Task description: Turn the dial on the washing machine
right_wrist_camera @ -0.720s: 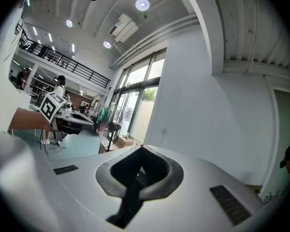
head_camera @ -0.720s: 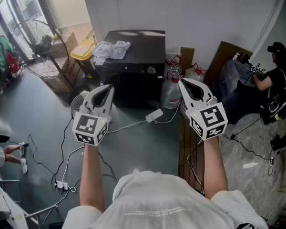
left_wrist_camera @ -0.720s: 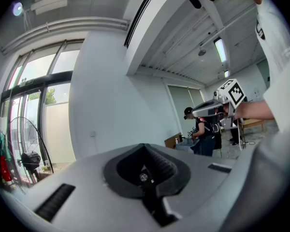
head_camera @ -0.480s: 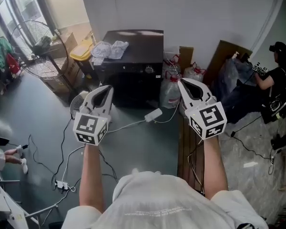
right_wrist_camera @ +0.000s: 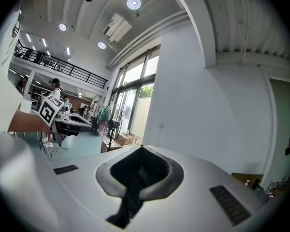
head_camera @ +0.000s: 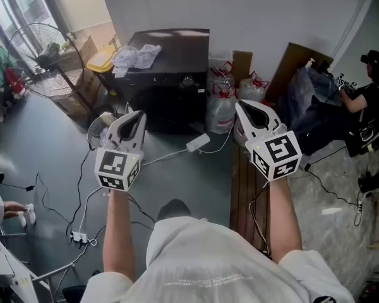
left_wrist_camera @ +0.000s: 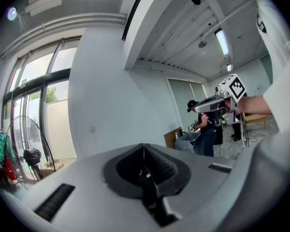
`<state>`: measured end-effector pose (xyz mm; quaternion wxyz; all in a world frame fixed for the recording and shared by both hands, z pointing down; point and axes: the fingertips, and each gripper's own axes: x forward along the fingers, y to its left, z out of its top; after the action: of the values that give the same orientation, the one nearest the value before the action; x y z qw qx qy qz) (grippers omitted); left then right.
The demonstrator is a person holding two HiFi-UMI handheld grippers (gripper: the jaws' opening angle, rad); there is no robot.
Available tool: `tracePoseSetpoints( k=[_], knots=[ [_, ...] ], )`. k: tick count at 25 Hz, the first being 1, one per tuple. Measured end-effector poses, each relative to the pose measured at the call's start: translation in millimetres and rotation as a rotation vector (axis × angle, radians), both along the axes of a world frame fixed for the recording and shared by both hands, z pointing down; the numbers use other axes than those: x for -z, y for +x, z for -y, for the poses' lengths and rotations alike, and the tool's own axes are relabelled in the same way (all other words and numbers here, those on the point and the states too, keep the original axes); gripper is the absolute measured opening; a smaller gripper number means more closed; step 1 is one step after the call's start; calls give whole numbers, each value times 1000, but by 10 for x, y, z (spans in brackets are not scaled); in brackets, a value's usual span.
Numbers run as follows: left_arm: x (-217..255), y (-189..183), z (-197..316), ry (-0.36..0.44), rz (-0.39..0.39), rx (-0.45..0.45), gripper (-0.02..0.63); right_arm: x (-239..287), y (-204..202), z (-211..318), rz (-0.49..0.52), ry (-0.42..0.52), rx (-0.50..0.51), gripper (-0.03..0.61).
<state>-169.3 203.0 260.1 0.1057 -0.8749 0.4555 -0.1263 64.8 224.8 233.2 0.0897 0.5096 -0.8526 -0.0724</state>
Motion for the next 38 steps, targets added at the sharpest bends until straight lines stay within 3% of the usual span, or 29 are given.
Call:
tracePoseSetpoints(
  k=[4,10,20,26,38],
  knots=[
    [-34,111,86,-7,11,-11,15,-76,145,71,-3,-14,-14,14],
    [-152,218,630,8,46,-3,15,-219,251,494,-39,-21,-39,14],
    [-141,333,2108,-11,-15,-13,15,-59,254,1876,-108,-13,-43,14],
    [-245,240,2797,-39,-8,-3,15,-199,181,2651,-90,-51,-44,14],
    [-704,121,3308,-124,-2,45,15,-687,22,3404,-111,-142,10,14]
  ],
)
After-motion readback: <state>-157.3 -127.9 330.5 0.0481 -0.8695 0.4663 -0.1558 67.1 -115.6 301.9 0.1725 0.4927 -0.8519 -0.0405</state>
